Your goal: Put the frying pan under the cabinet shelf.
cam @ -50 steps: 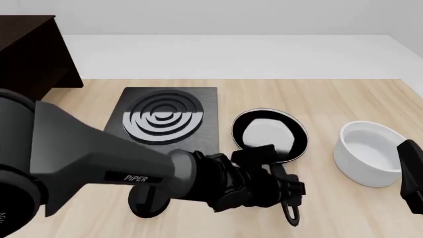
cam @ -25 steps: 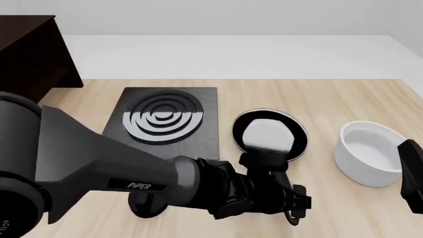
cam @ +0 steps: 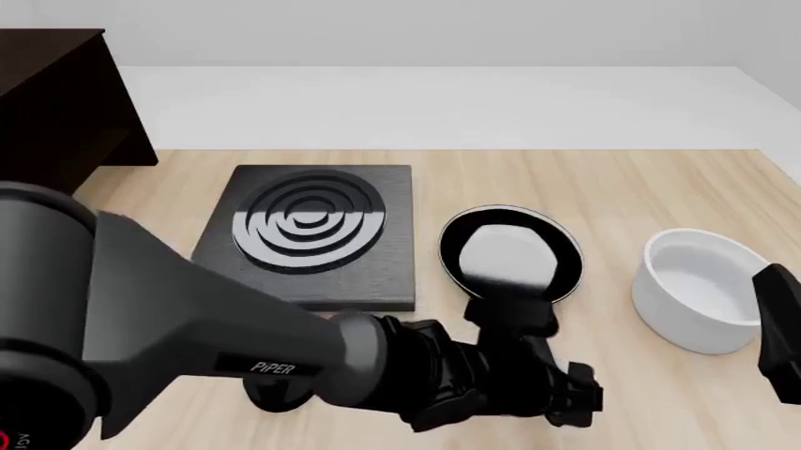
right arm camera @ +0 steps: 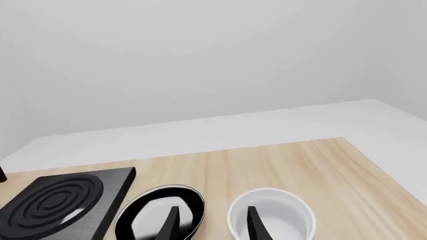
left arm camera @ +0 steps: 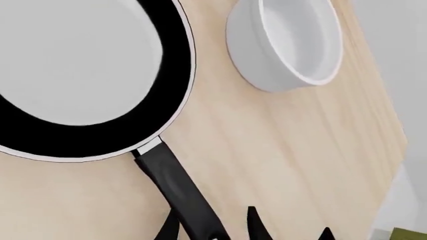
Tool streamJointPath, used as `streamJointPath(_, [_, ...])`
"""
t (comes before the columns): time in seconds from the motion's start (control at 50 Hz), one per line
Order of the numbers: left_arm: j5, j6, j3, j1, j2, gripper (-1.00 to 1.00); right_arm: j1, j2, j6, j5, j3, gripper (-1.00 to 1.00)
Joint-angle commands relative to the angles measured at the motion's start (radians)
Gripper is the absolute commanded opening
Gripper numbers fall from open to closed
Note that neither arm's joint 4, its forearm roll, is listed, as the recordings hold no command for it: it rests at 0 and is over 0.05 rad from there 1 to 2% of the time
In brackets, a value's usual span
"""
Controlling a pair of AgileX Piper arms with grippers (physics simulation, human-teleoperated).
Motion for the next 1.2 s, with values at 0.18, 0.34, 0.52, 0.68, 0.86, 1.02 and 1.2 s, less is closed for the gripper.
streamJointPath(0.18, [-0.094,-0.361,0.028,-0.088,0.082,1.0,0.001,0.0,0.001,-0.002,0.003,1.0])
streamJointPath(0.34, [-0.094,-0.351,0.014,-0.086,0.082,1.0,-0.001,0.0,0.003,-0.001,0.0,1.0])
streamJointPath(0.52, [-0.114,-0.355,0.014,-0.059,0.074,-1.0,-0.006,0.0,0.007,-0.004,0.001,1.0])
streamJointPath(0.68, [-0.125,-0.342,0.023,-0.065,0.034,-1.0,-0.008,0.0,0.007,-0.002,-0.002,1.0])
streamJointPath(0.86, [-0.137,-0.349,0.028,-0.036,-0.004,-1.0,-0.008,0.0,0.007,-0.008,0.004,1.0])
streamJointPath(1.02, [-0.155,-0.366,0.043,-0.032,-0.023,-1.0,-0.007,0.0,0.005,-0.003,-0.001,1.0])
streamJointPath(1.2, [-0.161,-0.354,0.054,-0.023,-0.079,-1.0,-0.007,0.0,0.001,0.001,-0.004,1.0])
